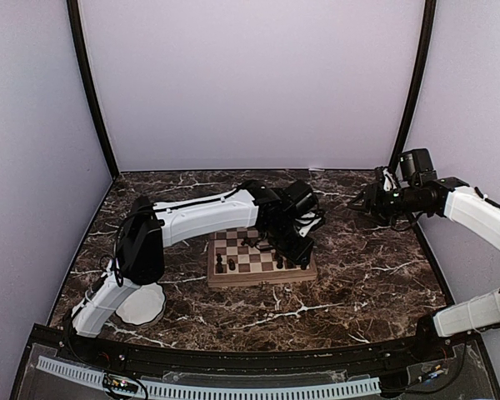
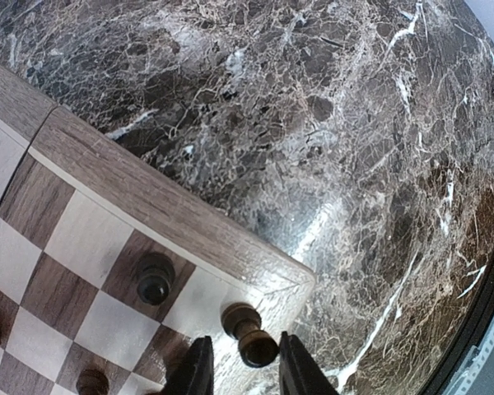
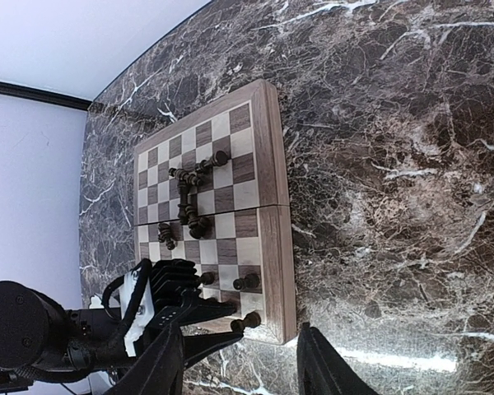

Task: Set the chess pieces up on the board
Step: Place the rook at a8, then adjust the rook at a8.

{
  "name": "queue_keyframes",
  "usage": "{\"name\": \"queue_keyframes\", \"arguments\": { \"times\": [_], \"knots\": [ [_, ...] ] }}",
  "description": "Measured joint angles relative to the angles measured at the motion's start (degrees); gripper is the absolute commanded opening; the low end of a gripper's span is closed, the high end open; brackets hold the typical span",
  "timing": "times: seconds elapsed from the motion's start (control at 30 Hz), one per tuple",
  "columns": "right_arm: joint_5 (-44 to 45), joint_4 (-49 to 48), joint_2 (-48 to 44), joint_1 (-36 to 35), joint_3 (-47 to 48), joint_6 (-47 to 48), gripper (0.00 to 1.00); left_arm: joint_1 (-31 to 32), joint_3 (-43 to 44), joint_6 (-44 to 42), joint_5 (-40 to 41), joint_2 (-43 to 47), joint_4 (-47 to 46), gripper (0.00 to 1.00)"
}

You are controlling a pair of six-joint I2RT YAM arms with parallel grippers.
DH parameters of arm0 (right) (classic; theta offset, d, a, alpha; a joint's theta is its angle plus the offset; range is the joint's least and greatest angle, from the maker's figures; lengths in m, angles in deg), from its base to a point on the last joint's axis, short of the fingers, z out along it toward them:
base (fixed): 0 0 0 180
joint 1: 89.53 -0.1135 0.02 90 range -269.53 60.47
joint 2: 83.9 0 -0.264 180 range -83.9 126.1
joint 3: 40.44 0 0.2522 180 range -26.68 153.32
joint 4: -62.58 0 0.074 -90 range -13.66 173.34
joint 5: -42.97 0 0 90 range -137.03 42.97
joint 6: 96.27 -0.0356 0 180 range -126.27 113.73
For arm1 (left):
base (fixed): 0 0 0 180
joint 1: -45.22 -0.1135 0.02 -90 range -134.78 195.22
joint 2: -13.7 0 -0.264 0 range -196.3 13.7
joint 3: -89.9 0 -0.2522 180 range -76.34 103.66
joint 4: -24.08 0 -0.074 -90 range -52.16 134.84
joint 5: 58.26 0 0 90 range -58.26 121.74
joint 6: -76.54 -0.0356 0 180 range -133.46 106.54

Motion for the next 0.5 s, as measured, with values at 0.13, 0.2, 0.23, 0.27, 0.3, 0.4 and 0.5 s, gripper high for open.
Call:
{"name": "queue_keyframes", "arguments": {
  "times": [0.13, 0.2, 0.23, 0.27, 0.3, 0.4, 0.5],
  "knots": [
    [0.04, 0.17, 0.00, 0.00, 0.00, 0.11, 0.48, 0.00, 0.04, -0.04, -0.17, 0.00, -0.37, 0.31],
    [0.15, 0.63, 0.00, 0.00, 0.02, 0.61, 0.48, 0.00, 0.04, -0.20, -0.26, 0.02, -0.50, 0.33],
    [0.37, 0.98, -0.02, 0.00, 0.02, 1.09, 0.48, 0.00, 0.07, -0.37, -0.35, 0.13, -0.57, 0.33],
    [0.66, 1.25, -0.11, 0.00, 0.02, 1.53, 0.48, 0.00, 0.07, -0.59, -0.42, 0.35, -0.68, 0.33],
    [1.05, 1.53, -0.31, 0.00, 0.00, 2.08, 0.47, 0.00, 0.07, -0.81, -0.37, 0.72, -0.74, 0.33],
    [1.77, 1.51, -1.79, -0.17, -1.03, 4.22, 0.43, -0.17, 0.07, -1.57, 0.11, 3.06, -0.81, 0.35],
    [2.40, 1.40, -3.80, -0.76, -3.52, 6.27, 0.39, -0.37, 0.04, -2.21, 1.57, 7.67, -1.11, 0.37]
  ]
}}
